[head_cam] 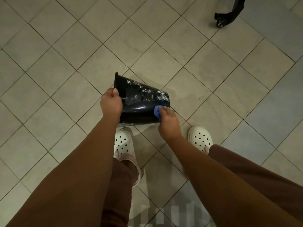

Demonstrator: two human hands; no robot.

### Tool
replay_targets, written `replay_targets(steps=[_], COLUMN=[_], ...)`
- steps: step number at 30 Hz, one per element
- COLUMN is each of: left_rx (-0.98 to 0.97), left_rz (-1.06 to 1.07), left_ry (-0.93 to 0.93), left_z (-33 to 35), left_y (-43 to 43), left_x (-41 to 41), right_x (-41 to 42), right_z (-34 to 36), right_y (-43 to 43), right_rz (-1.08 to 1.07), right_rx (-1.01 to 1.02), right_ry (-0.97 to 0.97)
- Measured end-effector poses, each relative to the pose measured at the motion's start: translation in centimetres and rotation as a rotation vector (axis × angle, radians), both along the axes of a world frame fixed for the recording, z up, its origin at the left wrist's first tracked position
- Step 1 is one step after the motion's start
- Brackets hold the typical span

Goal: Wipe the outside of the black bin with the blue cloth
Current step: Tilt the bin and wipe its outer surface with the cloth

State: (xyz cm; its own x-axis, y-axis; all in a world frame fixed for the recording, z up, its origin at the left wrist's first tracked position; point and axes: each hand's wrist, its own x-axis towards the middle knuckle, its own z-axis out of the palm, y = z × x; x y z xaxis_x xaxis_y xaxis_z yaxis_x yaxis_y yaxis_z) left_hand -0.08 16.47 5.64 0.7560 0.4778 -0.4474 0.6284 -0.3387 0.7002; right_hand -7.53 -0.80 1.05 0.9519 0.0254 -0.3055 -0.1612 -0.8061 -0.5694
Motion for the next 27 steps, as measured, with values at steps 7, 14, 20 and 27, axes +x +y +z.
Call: replay_targets(steps=[7,14,20,27], left_rx=[0.026,0.078,0.111,0.132], left_rz=[-0.06,-0.107,-0.129,-0.12], left_ry=[-0.01,-0.031,-0.053,-0.043], left_z=[-0.2,-0.2,0.0,0.1], left_y=[0.3,0.2,0.4,0.4], left_x=[0.0,0.1,0.0,-0.1], right_x=[2.2,0.5,2.5,0.6], right_z=[-0.3,0.6,-0.6,0.0], right_y=[-1.2,1.3,-0.9,0.0], right_rz=[0.036,-0.096,0.028,-0.011], right_rx=[-0.001,0.005,-0.018,0.007], right_ry=[0.004,0.036,0.038,0.03])
